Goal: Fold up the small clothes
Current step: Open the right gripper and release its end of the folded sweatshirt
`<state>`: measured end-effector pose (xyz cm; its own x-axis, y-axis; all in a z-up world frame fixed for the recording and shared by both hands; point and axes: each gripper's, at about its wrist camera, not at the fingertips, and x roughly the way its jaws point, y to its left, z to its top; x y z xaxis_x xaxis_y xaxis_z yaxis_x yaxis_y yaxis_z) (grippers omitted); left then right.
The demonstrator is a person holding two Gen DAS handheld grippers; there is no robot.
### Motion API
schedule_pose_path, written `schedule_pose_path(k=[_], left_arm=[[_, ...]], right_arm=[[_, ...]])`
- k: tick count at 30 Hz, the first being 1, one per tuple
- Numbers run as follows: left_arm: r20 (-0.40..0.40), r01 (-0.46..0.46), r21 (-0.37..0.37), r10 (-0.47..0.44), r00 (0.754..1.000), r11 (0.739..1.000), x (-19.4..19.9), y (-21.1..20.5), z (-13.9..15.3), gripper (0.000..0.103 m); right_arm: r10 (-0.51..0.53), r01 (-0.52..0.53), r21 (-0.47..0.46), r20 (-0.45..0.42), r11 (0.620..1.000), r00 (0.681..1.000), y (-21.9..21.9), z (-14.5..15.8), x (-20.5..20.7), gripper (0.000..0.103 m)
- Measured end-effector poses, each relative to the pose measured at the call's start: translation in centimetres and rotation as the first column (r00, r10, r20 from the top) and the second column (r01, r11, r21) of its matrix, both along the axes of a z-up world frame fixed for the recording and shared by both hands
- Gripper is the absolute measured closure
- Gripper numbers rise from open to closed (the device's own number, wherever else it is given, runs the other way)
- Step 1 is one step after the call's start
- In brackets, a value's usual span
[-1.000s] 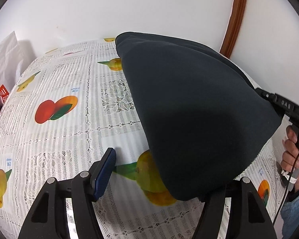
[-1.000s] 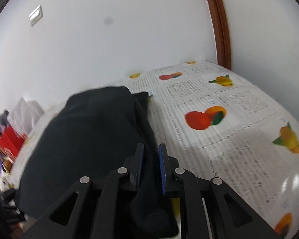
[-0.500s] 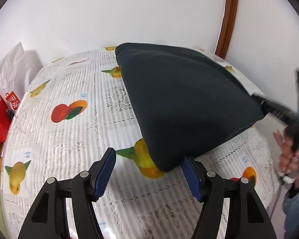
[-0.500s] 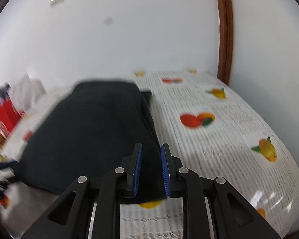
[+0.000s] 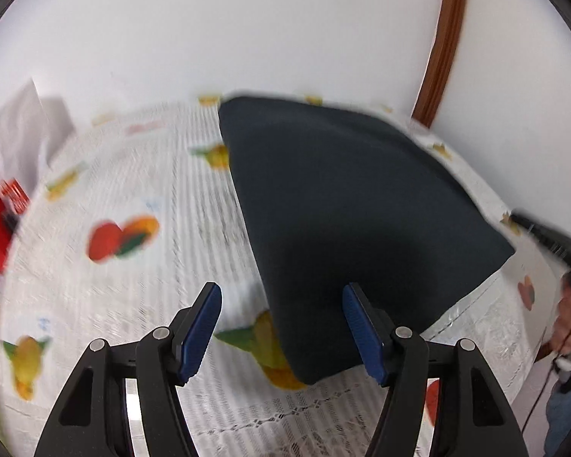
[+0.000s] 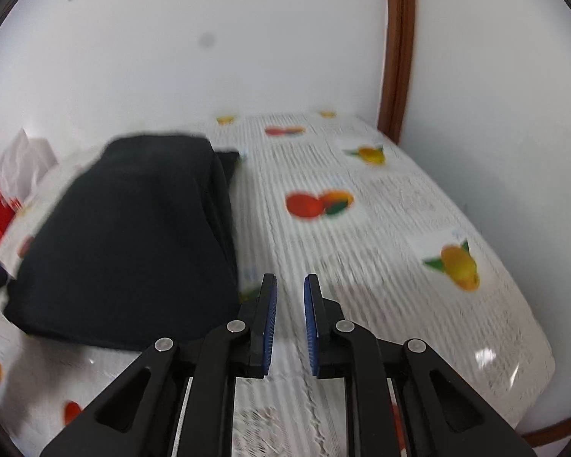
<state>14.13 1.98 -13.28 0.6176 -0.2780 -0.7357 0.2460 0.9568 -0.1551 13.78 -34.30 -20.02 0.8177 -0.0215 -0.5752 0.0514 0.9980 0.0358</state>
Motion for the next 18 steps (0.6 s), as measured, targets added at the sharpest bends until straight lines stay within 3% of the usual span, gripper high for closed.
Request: schedule_pose_path(k=[3, 8, 11, 18], left_arm=[[-0.012, 0.014, 0.006, -0.014, 1.0, 1.0, 0.3, -0.2, -1.3, 0.038], [0.002, 0.021, -0.019, -0.021, 1.0, 1.0, 1.3, 0.8, 1.1, 0.038], [0.018, 0.011, -0.016, -0.01, 1.0, 1.0, 3.1, 1.2, 2.4, 0.039], [-0.005, 0.026, -0.03, -0.026, 1.0, 0.999, 6.7, 0.6, 2.7, 0.039]], right_arm=[[0.035, -0.036, 0.008, 0.017, 0.999, 0.999, 1.0, 1.1, 0.9, 0.088], [0.1, -0.1, -0.002, -0.014, 0.995, 0.995, 3.8, 2.4, 4.4, 0.085], [0.135, -0.135, -0.004, -0.027, 0.991, 0.99, 5.2, 3.1, 7.3, 0.072], [0.188, -0.174, 0.086, -0.199, 0.981, 0.962, 7.3, 0.8, 14.7, 0.071]])
